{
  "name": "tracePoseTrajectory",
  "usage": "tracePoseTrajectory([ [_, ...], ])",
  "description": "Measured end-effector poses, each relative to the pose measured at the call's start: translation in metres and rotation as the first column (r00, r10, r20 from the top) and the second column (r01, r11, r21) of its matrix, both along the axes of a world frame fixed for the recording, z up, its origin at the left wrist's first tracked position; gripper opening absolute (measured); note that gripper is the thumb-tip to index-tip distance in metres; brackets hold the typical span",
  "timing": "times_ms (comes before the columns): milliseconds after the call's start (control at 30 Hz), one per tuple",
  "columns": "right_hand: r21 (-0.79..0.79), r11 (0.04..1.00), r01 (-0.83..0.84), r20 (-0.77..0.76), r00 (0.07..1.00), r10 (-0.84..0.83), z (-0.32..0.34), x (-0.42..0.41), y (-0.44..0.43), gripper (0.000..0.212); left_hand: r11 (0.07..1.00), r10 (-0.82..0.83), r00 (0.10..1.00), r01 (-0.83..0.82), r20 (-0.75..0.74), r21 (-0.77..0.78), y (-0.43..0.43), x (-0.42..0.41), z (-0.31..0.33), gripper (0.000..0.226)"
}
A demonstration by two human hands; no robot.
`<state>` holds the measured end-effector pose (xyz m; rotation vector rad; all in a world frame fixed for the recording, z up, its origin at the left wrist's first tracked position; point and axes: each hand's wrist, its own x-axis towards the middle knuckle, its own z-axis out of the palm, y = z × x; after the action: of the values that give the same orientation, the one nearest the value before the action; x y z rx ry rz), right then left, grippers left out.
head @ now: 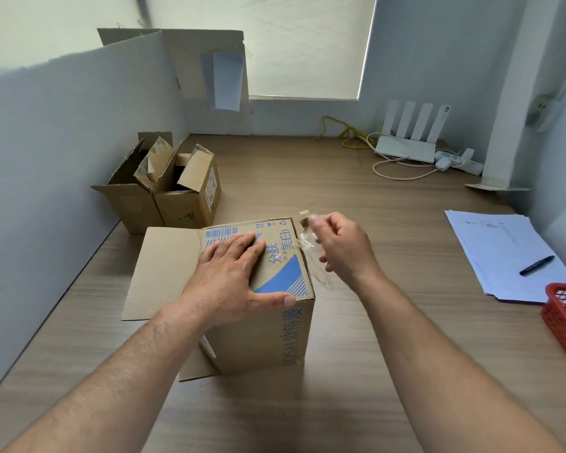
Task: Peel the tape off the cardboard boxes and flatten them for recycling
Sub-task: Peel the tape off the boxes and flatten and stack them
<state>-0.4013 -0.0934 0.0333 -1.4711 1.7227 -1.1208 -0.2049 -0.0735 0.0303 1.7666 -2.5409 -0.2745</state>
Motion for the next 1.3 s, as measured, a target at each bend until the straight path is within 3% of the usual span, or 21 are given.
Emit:
tracePoseTrajectory([
  [67,0.007,1.0,-0.031,-0.262,0.965,0.031,-0.001,0.007,0.0,0.023,1.0,0.004,1.0,-0.004,0.007,-0.009,0.001,0.0,0.0,0.14],
  [133,0.032,0.997,-0.065,-0.244,0.967,0.071,-0.004,0.011,-0.003,0.012,1.0,0.01,1.0,-0.01,0.007,-0.012,0.002,0.0,0.0,0.141],
  [233,0.086,0.993,-0.082,0.073,0.994,0.076,-0.01,0.008,-0.005,0.022,1.0,0.014,1.0,-0.014,0.006,-0.014,0.003,0.001,0.001,0.145],
  [300,0.137,0.988,-0.07,0.319,0.948,0.023,-0.015,0.004,-0.004,0.022,1.0,0.014,1.0,-0.014,-0.001,-0.013,0.003,0.001,0.001,0.145],
  [467,0.235,0.962,-0.138,0.742,0.665,-0.086,-0.029,0.0,-0.002,0.024,1.0,0.016,1.0,-0.016,-0.006,-0.014,0.006,0.0,0.001,0.143],
  [567,0.348,0.932,-0.099,0.858,0.434,-0.274,-0.037,-0.001,-0.004,0.022,1.0,0.017,1.0,-0.017,0.0,-0.022,0.007,0.001,0.001,0.144],
  [600,0.378,0.922,-0.084,0.86,0.402,-0.315,-0.04,-0.001,-0.003,0.021,1.0,0.018,1.0,-0.018,0.0,-0.023,0.008,0.001,0.001,0.144],
  [700,0.38,0.923,-0.064,0.842,0.438,-0.316,-0.044,0.0,-0.002,0.021,1.0,0.016,1.0,-0.016,0.013,-0.017,0.01,0.002,0.001,0.148],
  [833,0.296,0.943,-0.151,0.737,0.664,-0.125,-0.043,0.003,0.0,0.02,1.0,-0.005,0.998,0.005,0.062,-0.006,0.008,0.001,0.0,0.152],
  [967,0.238,0.944,-0.229,0.68,0.733,0.007,-0.041,0.002,0.002,0.022,1.0,-0.015,0.998,0.015,0.068,-0.005,0.006,0.002,0.0,0.15],
  [1100,0.193,0.969,-0.156,0.475,0.879,0.047,-0.042,-0.001,0.008,0.012,1.0,-0.028,0.997,0.028,0.078,0.004,0.006,0.004,-0.001,0.152],
  [1167,0.153,0.984,-0.091,0.37,0.929,0.029,-0.048,0.0,0.009,0.017,1.0,-0.03,0.997,0.03,0.077,-0.001,0.006,0.004,-0.001,0.152],
  [1233,0.155,0.984,-0.083,0.346,0.938,0.024,-0.049,0.003,0.011,0.015,0.999,-0.026,0.997,0.027,0.07,-0.017,0.008,0.004,-0.002,0.151],
  [1300,0.163,0.978,-0.126,0.497,0.867,0.029,-0.048,0.009,0.015,0.013,0.999,-0.02,0.998,0.022,0.064,-0.038,0.011,0.005,-0.002,0.15],
])
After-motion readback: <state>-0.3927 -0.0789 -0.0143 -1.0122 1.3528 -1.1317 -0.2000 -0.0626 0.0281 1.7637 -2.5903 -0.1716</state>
